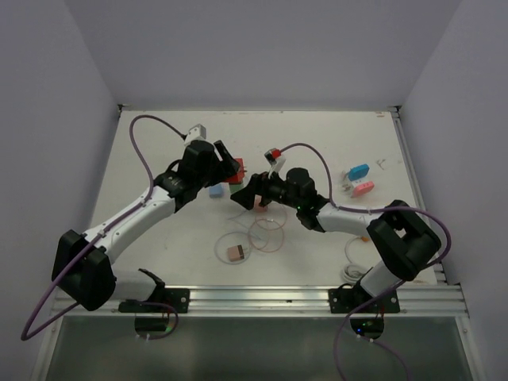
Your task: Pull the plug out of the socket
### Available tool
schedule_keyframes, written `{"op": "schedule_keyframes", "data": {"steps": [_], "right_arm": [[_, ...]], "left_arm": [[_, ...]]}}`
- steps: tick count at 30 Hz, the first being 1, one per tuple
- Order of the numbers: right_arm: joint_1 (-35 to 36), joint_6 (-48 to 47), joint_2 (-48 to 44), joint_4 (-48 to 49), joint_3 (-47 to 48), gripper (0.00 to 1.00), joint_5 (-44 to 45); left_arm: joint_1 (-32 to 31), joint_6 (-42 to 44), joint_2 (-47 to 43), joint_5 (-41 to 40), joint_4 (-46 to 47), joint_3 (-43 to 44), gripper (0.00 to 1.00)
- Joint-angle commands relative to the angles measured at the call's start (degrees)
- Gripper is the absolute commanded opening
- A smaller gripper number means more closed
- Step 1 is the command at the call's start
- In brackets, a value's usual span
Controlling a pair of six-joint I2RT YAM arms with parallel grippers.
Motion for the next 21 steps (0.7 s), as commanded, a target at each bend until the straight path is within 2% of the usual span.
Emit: {"op": "schedule_keyframes", "data": {"steps": [1,11,21], "right_arm": [[0.27,-0.16,2.39,4.04,3.59,0.91,-0.18],[0.27,-5.96,3.45,-0.53,6.05,0.82,3.60],[0.27,-8.34,-0.41,-1.94,2.89,0.81,7.82]], "left_arm": [[0.24,-7.96,-3.84,2.87,10.39,-1.80,0.00],[0.33,-11.21,-7.88,3.31,12.86,-5.49,0.00],[0.33,-10.69,-9.82,0.06,11.64,-6.38,0.00]]}}
